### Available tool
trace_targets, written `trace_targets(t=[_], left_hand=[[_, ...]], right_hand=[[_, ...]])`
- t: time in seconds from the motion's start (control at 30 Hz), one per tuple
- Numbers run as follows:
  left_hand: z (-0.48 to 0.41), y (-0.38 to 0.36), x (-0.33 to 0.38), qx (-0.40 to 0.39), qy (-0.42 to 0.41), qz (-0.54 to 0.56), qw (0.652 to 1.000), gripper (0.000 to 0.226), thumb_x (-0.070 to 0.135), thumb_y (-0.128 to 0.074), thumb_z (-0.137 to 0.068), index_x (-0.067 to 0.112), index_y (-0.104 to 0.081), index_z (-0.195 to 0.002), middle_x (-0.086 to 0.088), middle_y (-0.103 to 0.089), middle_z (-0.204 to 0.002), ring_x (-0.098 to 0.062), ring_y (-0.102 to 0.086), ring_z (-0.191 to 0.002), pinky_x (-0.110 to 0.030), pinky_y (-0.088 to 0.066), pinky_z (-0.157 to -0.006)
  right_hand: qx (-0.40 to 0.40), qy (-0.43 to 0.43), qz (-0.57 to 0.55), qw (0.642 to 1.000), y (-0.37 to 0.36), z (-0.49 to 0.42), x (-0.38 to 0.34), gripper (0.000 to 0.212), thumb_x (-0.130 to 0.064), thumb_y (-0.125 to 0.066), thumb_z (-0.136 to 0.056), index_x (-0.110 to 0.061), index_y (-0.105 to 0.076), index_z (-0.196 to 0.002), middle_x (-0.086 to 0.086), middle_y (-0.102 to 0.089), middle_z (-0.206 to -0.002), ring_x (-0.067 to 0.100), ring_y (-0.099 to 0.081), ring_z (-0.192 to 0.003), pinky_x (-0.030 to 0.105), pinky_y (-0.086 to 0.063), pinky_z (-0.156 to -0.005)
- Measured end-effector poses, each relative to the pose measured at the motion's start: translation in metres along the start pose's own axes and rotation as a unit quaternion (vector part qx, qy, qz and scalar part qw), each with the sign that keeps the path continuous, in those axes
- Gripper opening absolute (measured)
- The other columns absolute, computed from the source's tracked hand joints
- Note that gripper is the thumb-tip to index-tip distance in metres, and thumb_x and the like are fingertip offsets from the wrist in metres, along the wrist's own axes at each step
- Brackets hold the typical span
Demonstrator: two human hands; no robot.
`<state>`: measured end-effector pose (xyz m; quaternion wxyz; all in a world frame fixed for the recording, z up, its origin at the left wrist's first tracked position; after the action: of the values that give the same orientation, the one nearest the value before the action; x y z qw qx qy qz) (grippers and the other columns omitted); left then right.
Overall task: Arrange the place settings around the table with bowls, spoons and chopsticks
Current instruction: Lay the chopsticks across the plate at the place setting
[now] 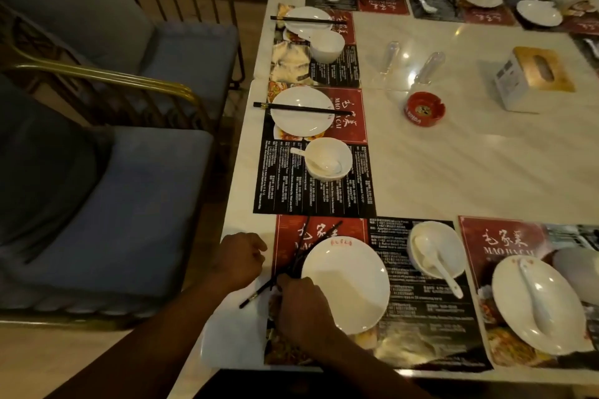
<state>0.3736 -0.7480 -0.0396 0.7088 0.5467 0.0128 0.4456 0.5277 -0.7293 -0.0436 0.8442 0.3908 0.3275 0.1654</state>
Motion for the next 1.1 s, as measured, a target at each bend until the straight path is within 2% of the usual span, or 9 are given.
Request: trace_targets(t=[0.2,0.33,0.4,0.53,0.6,0.7,0.93,1.1], left_hand=[[0.000,-0.011,0.004,-0.018,-0.029,-0.005,0.999,0.023,0.019,-0.073,-0.086,0.021,-0.073,-0.109,0.001,-0.073,-0.107,-0.014,-0.067,-0.094,-0.021,-0.051,-0.084],[0.003,-0.025,0.017,-0.041,-0.065,-0.008,0.997,0.019,0.023,-0.074,-0.082,0.023,-0.076,-0.102,0.002,-0.074,-0.103,-0.014,-0.068,-0.091,-0.022,-0.054,-0.082],[0.007,-0.033,0.027,-0.049,-0.079,0.001,0.996,0.019,0.030,-0.073,-0.083,0.026,-0.075,-0.102,0.006,-0.074,-0.100,-0.012,-0.069,-0.088,-0.025,-0.055,-0.081],[0.009,-0.042,0.039,-0.031,-0.088,-0.020,0.995,0.018,0.038,-0.069,-0.085,0.027,-0.073,-0.099,0.007,-0.073,-0.094,-0.011,-0.068,-0.081,-0.023,-0.054,-0.073],[0.008,-0.044,0.040,-0.029,-0.079,-0.038,0.996,0.018,0.038,-0.069,-0.086,0.024,-0.073,-0.097,0.005,-0.073,-0.093,-0.013,-0.068,-0.080,-0.022,-0.051,-0.069],[0.007,-0.044,0.041,-0.035,-0.078,-0.063,0.994,0.014,0.034,-0.068,-0.087,0.022,-0.071,-0.093,0.003,-0.072,-0.089,-0.013,-0.067,-0.076,-0.021,-0.048,-0.065],[0.010,-0.042,0.036,-0.020,-0.068,-0.056,0.996,0.016,0.039,-0.066,-0.087,0.023,-0.070,-0.090,0.005,-0.071,-0.086,-0.008,-0.055,-0.062,-0.020,-0.044,-0.061],[0.018,-0.039,0.033,-0.019,-0.034,-0.036,0.999,0.016,0.036,-0.068,-0.086,0.027,-0.062,-0.074,0.008,-0.068,-0.076,-0.008,-0.056,-0.058,-0.017,-0.041,-0.059]], right_hand=[[0.004,-0.038,-0.001,0.999,-0.009,-0.001,-0.001,0.032,-0.025,-0.057,-0.098,-0.016,-0.058,-0.129,0.004,-0.067,-0.122,0.023,-0.064,-0.110,0.031,-0.050,-0.098],[0.035,-0.031,-0.017,0.999,0.019,0.017,0.004,0.029,-0.023,-0.057,-0.094,-0.017,-0.059,-0.122,0.005,-0.068,-0.115,0.023,-0.064,-0.103,0.029,-0.050,-0.087],[0.073,-0.032,-0.025,0.997,0.039,0.029,0.015,0.025,-0.025,-0.053,-0.092,-0.021,-0.058,-0.116,0.005,-0.069,-0.109,0.024,-0.065,-0.097,0.033,-0.049,-0.080],[0.145,-0.115,-0.062,0.981,0.066,0.045,0.068,0.029,-0.033,-0.057,-0.092,-0.026,-0.049,-0.119,0.001,-0.072,-0.098,0.022,-0.069,-0.090,0.034,-0.052,-0.074],[0.147,-0.160,-0.079,0.973,0.071,0.050,0.095,0.036,-0.034,-0.065,-0.089,-0.028,-0.048,-0.120,-0.001,-0.074,-0.092,0.016,-0.071,-0.087,0.033,-0.058,-0.076],[0.132,-0.192,-0.086,0.969,0.070,0.053,0.123,0.042,-0.034,-0.070,-0.087,-0.026,-0.054,-0.125,-0.001,-0.075,-0.097,0.015,-0.070,-0.093,0.029,-0.056,-0.080],[0.117,-0.134,-0.068,0.982,0.063,0.049,0.126,0.043,-0.036,-0.069,-0.087,-0.026,-0.060,-0.127,-0.001,-0.076,-0.099,0.014,-0.071,-0.092,0.027,-0.055,-0.082],[0.109,-0.107,-0.084,0.985,0.056,0.044,0.124,0.041,-0.037,-0.068,-0.086,-0.028,-0.058,-0.124,-0.002,-0.076,-0.097,0.015,-0.070,-0.092,0.027,-0.055,-0.080]])
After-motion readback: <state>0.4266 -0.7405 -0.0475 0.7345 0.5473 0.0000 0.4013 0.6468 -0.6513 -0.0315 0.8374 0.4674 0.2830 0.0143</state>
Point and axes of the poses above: each hand's wrist, its own z-axis away from the middle knuckle, its own y-axis out of the back of the hand, x = y × z, the point moved 8 cm from there along -z, towards the middle knuckle
